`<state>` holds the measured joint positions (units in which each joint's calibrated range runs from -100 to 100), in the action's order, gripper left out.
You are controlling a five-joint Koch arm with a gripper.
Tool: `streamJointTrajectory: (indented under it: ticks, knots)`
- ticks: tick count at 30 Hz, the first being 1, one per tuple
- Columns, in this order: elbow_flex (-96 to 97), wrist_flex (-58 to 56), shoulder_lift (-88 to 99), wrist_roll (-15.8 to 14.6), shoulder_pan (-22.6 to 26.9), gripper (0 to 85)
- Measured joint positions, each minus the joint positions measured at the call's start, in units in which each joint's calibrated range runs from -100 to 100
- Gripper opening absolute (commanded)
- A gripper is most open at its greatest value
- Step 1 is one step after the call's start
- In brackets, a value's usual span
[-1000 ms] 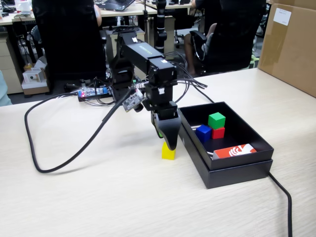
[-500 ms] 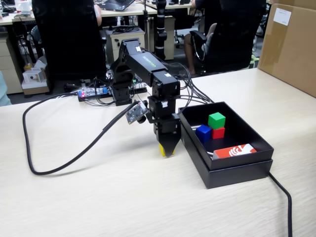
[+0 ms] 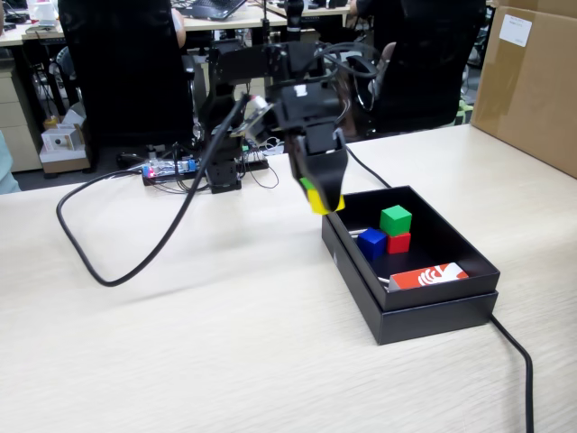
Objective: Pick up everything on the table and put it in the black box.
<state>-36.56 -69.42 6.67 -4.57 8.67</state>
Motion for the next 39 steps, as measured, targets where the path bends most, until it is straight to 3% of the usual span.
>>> streamJointTrajectory:
  ticks: [5, 15, 20, 22, 25, 27, 30, 33, 39]
  knots:
    - [-0.4, 0.0, -5.4, -0.6, 4.6, 10.5]
    - [-2.6, 0.0, -19.2, -2.3, 6.6, 11.6]
    - [-3.7, 0.0, -20.8, -3.0, 7.1, 27.3]
    - [-3.7, 0.0, -21.0, -3.0, 7.2, 37.1]
    - [-2.6, 0.0, -20.2, -3.0, 7.1, 39.5]
    - [-0.5, 0.0, -15.8, -3.0, 6.6, 39.5]
    - [0.6, 0.0, -6.1, -2.4, 5.1, 46.7]
    - [6.5, 0.1, 12.8, -0.5, 2.2, 46.7]
    - [31.6, 4.3, 40.0, 2.3, -3.6, 47.1]
